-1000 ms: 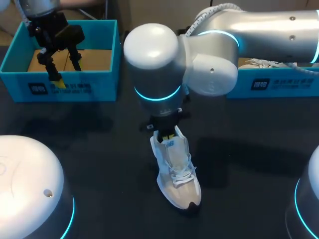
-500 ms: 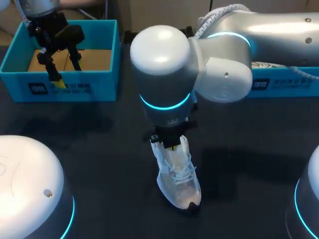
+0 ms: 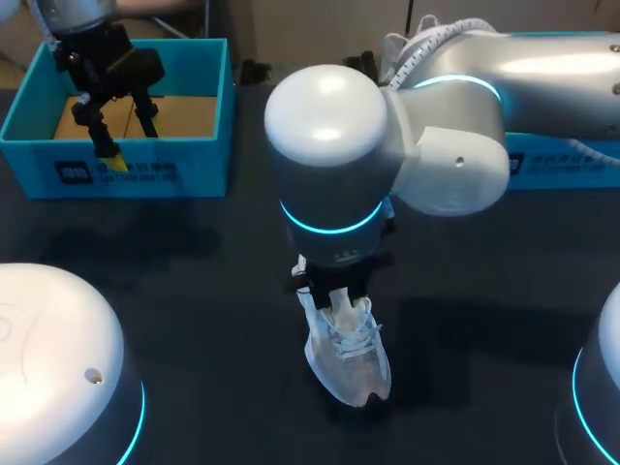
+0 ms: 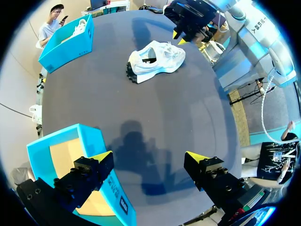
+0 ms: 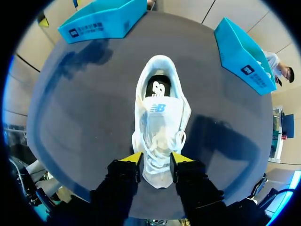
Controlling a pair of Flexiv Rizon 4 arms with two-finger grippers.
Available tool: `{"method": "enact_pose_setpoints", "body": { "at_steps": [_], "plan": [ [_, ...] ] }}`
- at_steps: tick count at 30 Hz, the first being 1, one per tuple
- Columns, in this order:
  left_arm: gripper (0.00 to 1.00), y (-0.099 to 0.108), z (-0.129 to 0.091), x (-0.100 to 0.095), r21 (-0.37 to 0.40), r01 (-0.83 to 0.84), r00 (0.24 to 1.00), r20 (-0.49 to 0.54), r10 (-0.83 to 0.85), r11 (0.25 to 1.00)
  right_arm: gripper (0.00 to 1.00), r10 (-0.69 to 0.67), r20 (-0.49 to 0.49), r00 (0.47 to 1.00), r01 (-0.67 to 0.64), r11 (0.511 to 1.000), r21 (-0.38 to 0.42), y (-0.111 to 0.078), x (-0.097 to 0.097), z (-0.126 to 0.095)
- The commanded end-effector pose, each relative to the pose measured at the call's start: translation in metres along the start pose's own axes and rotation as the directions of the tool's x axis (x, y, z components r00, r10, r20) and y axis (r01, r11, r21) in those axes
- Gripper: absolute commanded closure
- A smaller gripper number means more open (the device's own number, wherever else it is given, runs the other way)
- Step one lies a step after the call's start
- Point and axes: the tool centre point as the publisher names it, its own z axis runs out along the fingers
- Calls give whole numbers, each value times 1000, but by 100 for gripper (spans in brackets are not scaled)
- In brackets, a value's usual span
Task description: Take the shoe out of the shoebox, open the shoe tongue, remove and reinsert the insole, then place the shoe into the shoebox
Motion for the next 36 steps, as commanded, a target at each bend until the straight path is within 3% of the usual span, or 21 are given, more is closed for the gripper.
{"method": "enact_pose_setpoints", "body": {
  "at_steps": [1,21,36],
  "plan": [
    [0,0,0,1,-2,0,1000,1,0,1000,56,-4,3,1000,4,1000,-6,-3,-3,-1],
    [0,0,0,1,-2,0,1000,1,0,1000,56,-89,2,996,89,996,-22,44,-17,33],
    [0,0,0,1,-2,0,1000,1,0,1000,58,-108,-43,993,108,994,-5,63,-18,65]
  ]
}}
